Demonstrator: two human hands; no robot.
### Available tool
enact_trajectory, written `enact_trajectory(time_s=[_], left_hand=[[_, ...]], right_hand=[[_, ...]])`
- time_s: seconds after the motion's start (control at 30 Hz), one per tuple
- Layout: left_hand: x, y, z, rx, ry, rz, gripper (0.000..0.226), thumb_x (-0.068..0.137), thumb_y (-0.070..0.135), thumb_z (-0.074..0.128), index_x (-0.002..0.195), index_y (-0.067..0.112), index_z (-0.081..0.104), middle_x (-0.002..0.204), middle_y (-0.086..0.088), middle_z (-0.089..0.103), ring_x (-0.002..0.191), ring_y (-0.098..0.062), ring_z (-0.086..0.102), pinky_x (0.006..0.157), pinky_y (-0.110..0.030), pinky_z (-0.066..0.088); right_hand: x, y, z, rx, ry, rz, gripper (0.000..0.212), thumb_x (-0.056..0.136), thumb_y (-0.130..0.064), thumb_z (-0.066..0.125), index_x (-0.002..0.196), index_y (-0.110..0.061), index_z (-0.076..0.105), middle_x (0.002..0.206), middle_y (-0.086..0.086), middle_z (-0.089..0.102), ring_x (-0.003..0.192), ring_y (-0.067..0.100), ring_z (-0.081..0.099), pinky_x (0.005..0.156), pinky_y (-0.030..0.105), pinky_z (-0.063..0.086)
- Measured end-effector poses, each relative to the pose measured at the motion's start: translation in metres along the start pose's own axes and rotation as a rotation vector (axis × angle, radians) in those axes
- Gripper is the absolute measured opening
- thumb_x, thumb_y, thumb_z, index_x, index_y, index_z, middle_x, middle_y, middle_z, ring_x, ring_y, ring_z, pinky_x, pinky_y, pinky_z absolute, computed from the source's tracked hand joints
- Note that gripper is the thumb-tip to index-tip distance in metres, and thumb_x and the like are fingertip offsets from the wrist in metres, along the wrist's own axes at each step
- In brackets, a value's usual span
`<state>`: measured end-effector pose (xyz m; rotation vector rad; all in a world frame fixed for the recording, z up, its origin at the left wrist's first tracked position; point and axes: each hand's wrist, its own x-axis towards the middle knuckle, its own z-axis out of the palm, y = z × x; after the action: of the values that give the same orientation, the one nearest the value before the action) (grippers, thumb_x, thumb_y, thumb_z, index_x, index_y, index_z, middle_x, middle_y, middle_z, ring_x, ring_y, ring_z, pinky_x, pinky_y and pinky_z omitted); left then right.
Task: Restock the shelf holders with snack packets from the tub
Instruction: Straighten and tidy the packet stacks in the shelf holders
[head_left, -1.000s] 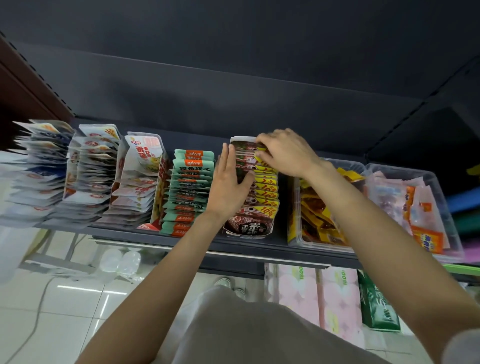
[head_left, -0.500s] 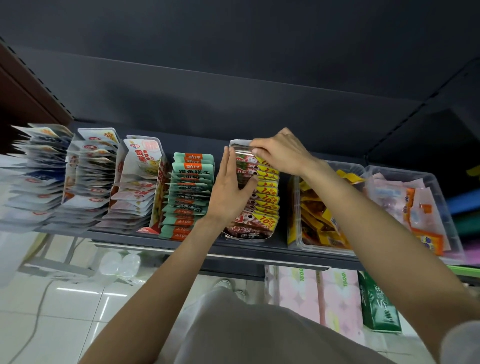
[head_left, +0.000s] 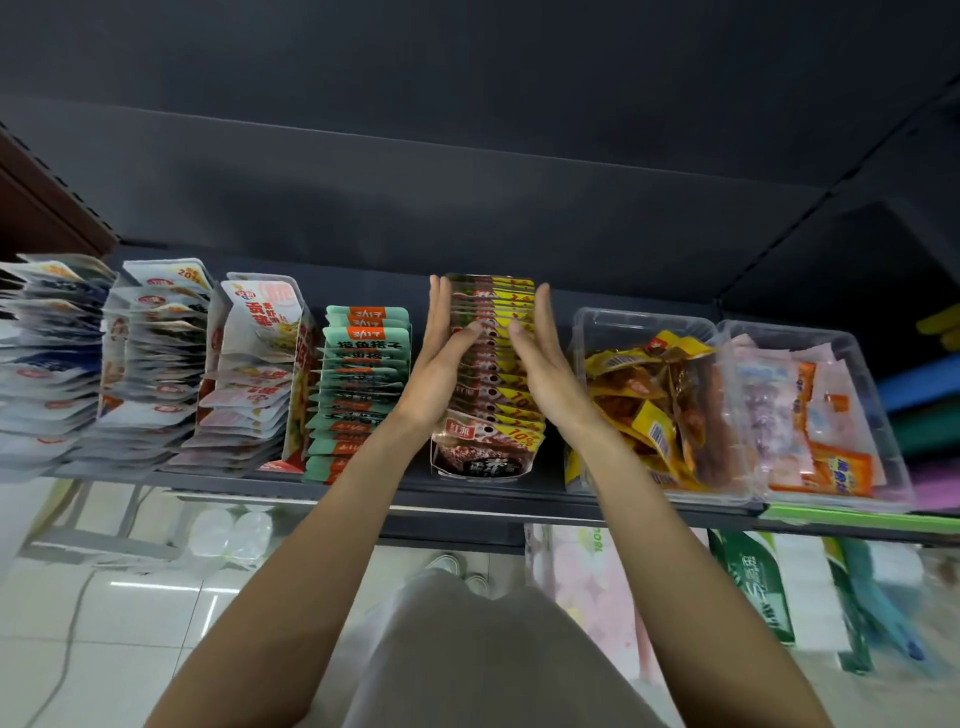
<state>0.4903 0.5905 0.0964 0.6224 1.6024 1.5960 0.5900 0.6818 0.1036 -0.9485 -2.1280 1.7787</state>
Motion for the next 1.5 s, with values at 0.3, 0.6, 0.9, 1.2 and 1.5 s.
enact_trajectory(time_s=[0.3, 0.6, 0.9, 1.2, 1.5], left_hand=[[-0.040, -0.002, -0.008, 0.027, 0.173, -0.115, 0.065, 0.092, 0.041, 0.055, 0.149, 0.029, 0.026, 0.142, 0.015, 0.042, 0.129, -0.003, 0.041, 0.094, -0.014, 0.042], [-0.062, -0.020, -0.005, 0.775, 0.042, 0.167, 0.115, 0.071, 0.029, 0.082, 0.152, 0.021, 0.001, 0.160, 0.001, 0.001, 0.146, -0.008, -0.007, 0.115, -0.031, 0.020], [-0.050, -0.028, -0.001, 0.544, 0.056, 0.144, 0.120, 0.070, 0.011, 0.082, 0.150, 0.020, -0.007, 0.154, -0.002, 0.027, 0.143, -0.013, 0.023, 0.115, -0.032, 0.028], [-0.043, -0.017, 0.005, 0.060, 0.087, -0.003, 0.078, 0.092, 0.009, 0.057, 0.152, 0.028, 0.009, 0.142, 0.003, 0.044, 0.129, -0.010, 0.045, 0.110, -0.035, 0.037], [-0.014, -0.004, -0.002, -0.022, 0.138, -0.061, 0.069, 0.095, 0.033, 0.053, 0.151, 0.035, 0.013, 0.137, 0.015, 0.044, 0.108, 0.009, 0.051, 0.080, -0.010, 0.046]], right_hand=[[-0.029, 0.016, 0.000, 0.184, 0.274, 0.103, 0.050, 0.100, -0.037, 0.043, 0.148, -0.031, 0.029, 0.154, -0.009, 0.029, 0.139, 0.007, 0.027, 0.113, 0.031, 0.027], [-0.035, 0.013, 0.015, 0.265, 0.078, 0.118, 0.084, 0.080, -0.068, 0.036, 0.151, -0.038, 0.003, 0.158, -0.009, 0.016, 0.142, 0.010, 0.023, 0.114, 0.034, 0.027], [-0.050, 0.022, 0.008, -0.061, 0.045, 0.045, 0.091, 0.090, -0.010, 0.062, 0.152, -0.025, -0.004, 0.157, -0.001, 0.020, 0.143, 0.013, 0.023, 0.115, 0.032, 0.023], [-0.034, 0.007, 0.020, 0.101, 0.093, -0.012, 0.078, 0.098, -0.010, 0.046, 0.151, -0.028, -0.008, 0.161, -0.004, -0.003, 0.147, 0.012, 0.005, 0.120, 0.042, 0.017], [-0.007, 0.002, -0.001, 0.079, 0.143, -0.016, 0.071, 0.099, -0.022, 0.047, 0.151, -0.035, 0.000, 0.160, -0.007, 0.008, 0.140, 0.003, 0.017, 0.101, 0.012, 0.029]])
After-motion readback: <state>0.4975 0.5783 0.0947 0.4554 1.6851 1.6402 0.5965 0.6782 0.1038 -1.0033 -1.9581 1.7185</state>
